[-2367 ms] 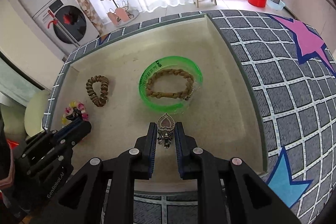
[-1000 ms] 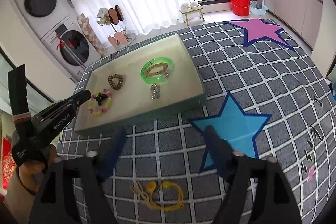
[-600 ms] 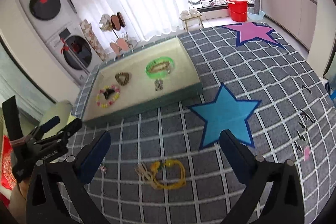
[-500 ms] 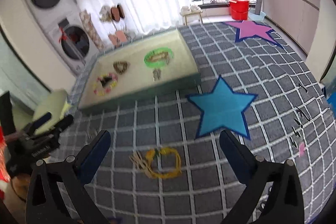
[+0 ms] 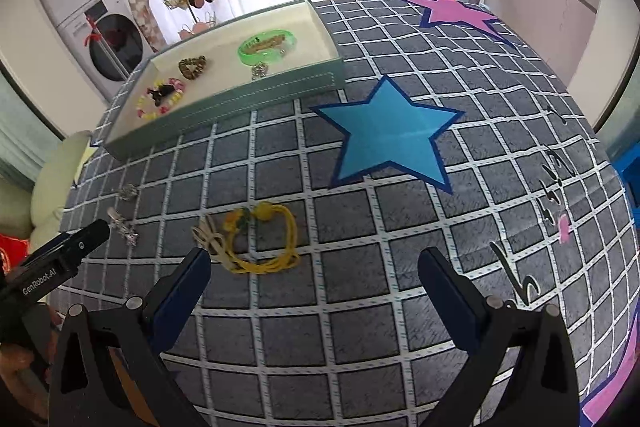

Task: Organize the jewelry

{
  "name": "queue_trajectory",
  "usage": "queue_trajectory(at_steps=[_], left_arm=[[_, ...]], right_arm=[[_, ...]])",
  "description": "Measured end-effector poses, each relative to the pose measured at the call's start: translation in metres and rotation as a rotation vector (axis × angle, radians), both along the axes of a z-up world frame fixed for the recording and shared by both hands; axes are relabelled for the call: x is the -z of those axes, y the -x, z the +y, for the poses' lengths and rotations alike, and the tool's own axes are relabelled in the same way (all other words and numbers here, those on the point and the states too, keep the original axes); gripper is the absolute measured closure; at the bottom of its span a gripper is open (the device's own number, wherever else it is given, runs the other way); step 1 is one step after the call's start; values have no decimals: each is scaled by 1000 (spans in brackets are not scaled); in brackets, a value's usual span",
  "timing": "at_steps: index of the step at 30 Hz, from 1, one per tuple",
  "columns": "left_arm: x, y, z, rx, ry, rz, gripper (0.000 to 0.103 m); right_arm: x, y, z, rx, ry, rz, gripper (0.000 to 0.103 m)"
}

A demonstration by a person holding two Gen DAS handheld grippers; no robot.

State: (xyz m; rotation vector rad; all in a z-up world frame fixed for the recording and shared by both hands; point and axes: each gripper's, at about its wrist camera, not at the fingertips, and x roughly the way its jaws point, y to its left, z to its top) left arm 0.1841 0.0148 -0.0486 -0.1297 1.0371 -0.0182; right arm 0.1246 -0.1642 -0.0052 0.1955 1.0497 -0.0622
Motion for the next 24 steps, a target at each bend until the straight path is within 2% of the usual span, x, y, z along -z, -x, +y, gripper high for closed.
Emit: queue_trajectory(at_steps=[2,5,13,18,22,24], left_arm=[[0,1,-4,-11,2,11,0],[0,2,-10,-44,-8,16,0],[8,-3,-11,-110,-24,57,0],[7,-4,-19,-92,-55,42,0],[7,-2,-28,-58,-96,29,6],[5,0,-30,-38,-97,12,17]], right_arm=[[3,-2,0,-5,9,2,1],[7,-8,3,-43,33,6,7],[15,-28,18,-216,117,6,13],[25,-40,31,-321,145,28,22],[25,-44,37,-369,147,11,25],[25,-42,40,-382,145,0,39]])
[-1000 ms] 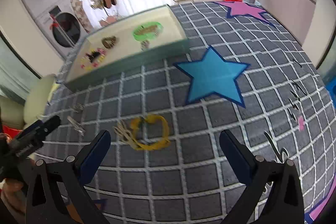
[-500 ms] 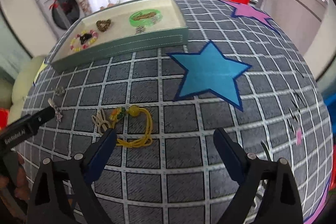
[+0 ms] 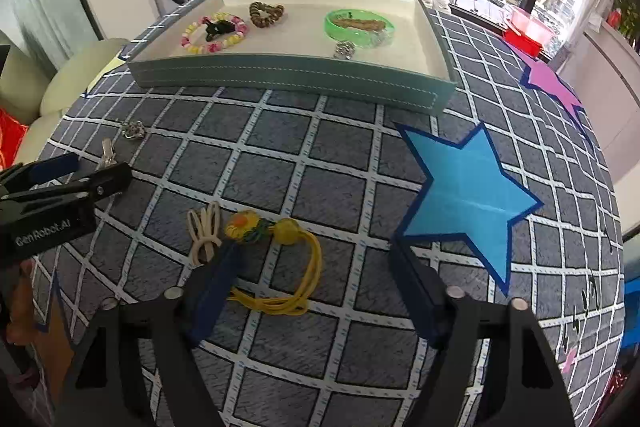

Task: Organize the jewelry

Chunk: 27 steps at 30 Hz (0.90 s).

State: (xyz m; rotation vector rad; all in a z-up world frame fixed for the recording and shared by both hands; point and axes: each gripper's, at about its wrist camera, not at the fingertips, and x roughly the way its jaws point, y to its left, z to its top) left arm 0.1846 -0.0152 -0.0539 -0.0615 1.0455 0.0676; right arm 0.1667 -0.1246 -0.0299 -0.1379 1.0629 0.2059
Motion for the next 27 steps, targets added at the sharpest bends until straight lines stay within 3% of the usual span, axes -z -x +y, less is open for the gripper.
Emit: queue_trajectory(at_steps=[1,2,5,7,13,27], left_arm=[[-1,0,-1,11,1,-4,24],[-2,2,-2,24,2,-8,27],[-6,3,-4,56,6,-23,59],[-8,5,-3,86,27,-29,66],[-17,15,12,161,145,-68,66],[-58,30,32,259,181,-167,66]], right_arm=[[-1,1,2,-7,1,-3,43],[-2,3,5,-15,0,-5,55],[-3,4,8,-7,-6,-2,96],[-4,6,8,11,-9,0,99],[-14,15,-1,71,-54,-12,100],[-69,23,-21,140,-212,-89,100]])
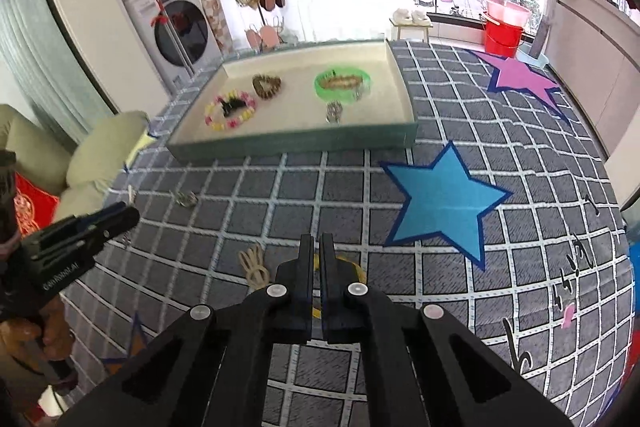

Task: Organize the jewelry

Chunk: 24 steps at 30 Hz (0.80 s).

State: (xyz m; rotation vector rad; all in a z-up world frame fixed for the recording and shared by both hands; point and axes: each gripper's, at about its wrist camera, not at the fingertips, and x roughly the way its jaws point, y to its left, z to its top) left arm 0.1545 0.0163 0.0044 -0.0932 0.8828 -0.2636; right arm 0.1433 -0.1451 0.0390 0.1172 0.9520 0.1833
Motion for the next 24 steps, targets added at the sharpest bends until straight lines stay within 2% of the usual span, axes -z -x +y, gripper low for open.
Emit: queue_trajectory(at_steps=[4,7,10,12,14,15,19,21,22,23,24], left_arm=[[-8,-2,2,6,5,-19,66],[-12,-4,5,2,17,-27,66],[-12,-3,6,3,21,-32,66],[-12,-2,5,7,21,-32,66],[-11,-1,4,12,20,-33,66],[-11,0,4,15,20,-33,66],[-9,0,2,22,15,-31,66],[-9,-1,1,21,16,-29,66],[-8,-1,0,22,17,-27,66],[-8,-1,0,23,17,-26,66],[-8,-1,0,26,16,-25,66]], right_arm=[[-10,-4,-1,0,-21,-5,100],[-2,-9,1,-35,-29,30,100],[16,-9,9,-60,53,79,99],[31,-10,11,-65,101,113,87],[41,-8,7,-47,98,125,42],[43,-7,6,-40,96,115,38],[54,-10,5,-32,87,129,39],[63,-14,10,-39,105,150,43],[64,-14,15,-42,137,131,44],[66,-14,19,-49,171,130,49],[65,-12,23,-55,205,120,63]])
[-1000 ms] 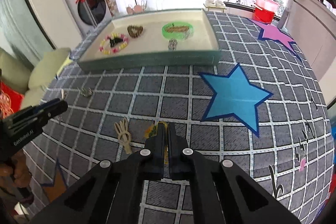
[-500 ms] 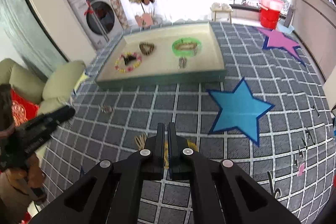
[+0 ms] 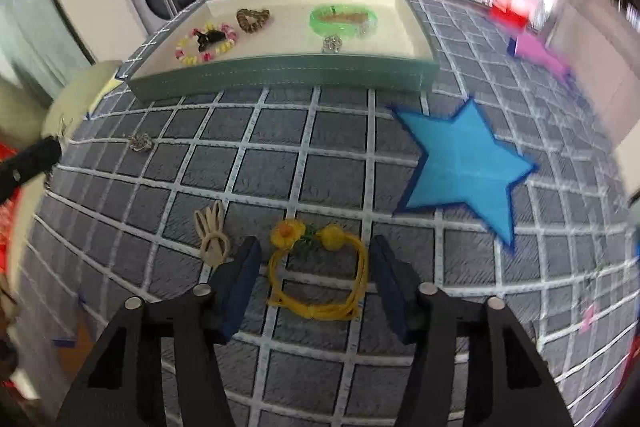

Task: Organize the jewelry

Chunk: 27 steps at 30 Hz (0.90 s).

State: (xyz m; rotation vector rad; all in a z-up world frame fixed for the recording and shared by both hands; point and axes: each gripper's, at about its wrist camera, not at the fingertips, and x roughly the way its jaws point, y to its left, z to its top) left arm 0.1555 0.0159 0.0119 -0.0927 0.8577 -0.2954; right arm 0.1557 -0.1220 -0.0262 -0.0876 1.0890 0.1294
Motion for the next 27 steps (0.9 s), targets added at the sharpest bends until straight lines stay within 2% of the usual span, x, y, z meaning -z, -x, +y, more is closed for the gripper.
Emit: queue_trajectory(at_steps=[1,2,8,16,22,27], left_arm=[[1,0,0,3,-2,0,66],[1,0,-1,6,-6,0,66],[2,-1,0,6,-4,1,66],[-2,-5,1,5,-5,-12,66],[-12,-16,1,21,-7,-26,66],[-26,-41,0,31,-4,-46,66]], right_arm=[[-2,1,1,-8,-7,-2,75],[-2,1,1,-1,-20,5,97],[-10,6,-10,49,-58,-25,99],[-45,1,-17,69,-118,-98,99],[-71,-15,-18,68,-169,-142,99],[-85,-43,-19,64,-211,-163,99]])
